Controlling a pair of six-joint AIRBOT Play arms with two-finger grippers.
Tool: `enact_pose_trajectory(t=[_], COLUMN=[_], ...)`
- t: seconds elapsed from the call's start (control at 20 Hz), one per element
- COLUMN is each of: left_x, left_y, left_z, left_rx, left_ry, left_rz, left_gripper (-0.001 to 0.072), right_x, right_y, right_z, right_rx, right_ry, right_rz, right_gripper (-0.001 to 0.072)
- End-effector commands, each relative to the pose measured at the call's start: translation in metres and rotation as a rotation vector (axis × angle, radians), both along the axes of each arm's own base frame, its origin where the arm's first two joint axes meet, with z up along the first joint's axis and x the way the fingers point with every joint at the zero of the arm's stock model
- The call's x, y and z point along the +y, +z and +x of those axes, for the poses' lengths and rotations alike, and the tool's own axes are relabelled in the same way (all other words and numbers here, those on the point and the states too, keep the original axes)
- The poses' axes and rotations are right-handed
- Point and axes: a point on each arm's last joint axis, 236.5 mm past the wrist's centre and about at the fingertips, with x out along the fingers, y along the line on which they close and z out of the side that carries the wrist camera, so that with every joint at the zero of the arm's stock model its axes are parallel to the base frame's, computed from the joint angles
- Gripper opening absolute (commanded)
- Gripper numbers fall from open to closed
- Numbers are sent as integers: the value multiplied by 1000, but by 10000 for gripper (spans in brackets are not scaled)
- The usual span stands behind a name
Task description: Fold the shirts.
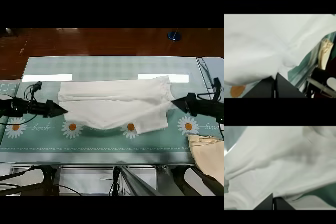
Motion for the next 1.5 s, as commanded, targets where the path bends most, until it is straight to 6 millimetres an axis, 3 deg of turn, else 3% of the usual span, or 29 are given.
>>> enact_pose_trajectory(t=[0.0,0.1,0.35,0.6,0.9,1.1,1.3,1.45], left_x=[-11,-3,34,61,59,57,45,51], left_y=[50,65,89,51,13,2,-13,-18], left_z=[41,60,115,126,131,140,146,152], left_rx=[-137,-206,-356,-306,-230,-233,-234,-244], left_ry=[48,63,206,260,261,278,263,288], left_rz=[-91,-57,70,224,218,243,266,294], left_gripper=[28,28,27,27,28,29,29,30], right_x=[15,22,-3,-23,-28,-31,-16,-17], right_y=[40,43,52,33,5,-13,-22,-28], right_z=[42,65,126,149,157,162,171,183], right_rx=[-153,-178,-225,-171,-133,-104,-138,-160], right_ry=[-16,-5,-50,-54,-66,-80,-48,-87], right_rz=[-38,-71,-145,-225,-248,-241,-293,-325], right_gripper=[16,16,16,16,16,16,16,17])
